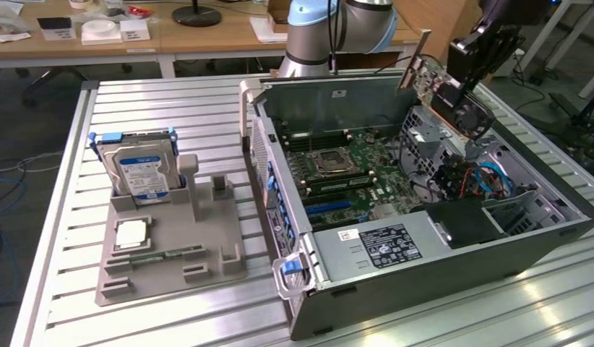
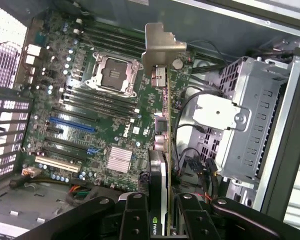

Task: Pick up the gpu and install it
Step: 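Insert the gpu into the slot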

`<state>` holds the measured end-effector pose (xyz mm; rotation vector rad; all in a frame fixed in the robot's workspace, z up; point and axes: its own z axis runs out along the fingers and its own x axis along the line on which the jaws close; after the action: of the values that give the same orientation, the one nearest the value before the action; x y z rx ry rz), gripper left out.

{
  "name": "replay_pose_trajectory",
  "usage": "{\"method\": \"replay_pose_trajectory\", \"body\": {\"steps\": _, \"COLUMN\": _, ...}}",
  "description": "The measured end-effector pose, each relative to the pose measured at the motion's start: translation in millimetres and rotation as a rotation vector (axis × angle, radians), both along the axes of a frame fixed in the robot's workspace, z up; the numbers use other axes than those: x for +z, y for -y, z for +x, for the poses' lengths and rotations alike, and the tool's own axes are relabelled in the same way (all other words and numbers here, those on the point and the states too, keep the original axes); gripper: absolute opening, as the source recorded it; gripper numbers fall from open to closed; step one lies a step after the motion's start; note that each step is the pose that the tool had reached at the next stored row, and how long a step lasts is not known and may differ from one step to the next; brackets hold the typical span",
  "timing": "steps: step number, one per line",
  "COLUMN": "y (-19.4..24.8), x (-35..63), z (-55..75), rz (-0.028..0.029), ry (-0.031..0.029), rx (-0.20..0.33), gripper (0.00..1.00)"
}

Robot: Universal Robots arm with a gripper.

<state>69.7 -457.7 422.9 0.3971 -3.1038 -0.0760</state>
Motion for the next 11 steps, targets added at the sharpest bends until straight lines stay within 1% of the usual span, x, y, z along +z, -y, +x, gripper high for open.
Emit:
{"method": "replay_pose_trajectory", "body": {"steps": 8, "y": 0.0, "x": 0.0, "z": 0.0, "rz": 0.0, "ry": 0.0, "rx": 0.069, "gripper": 0.27}}
{"method": "replay_pose_trajectory", "body": {"steps": 11, "y": 0.0, "x": 0.0, "z": 0.0, "rz": 0.0, "ry": -0.0001, "rx": 0.074, "gripper": 0.27}}
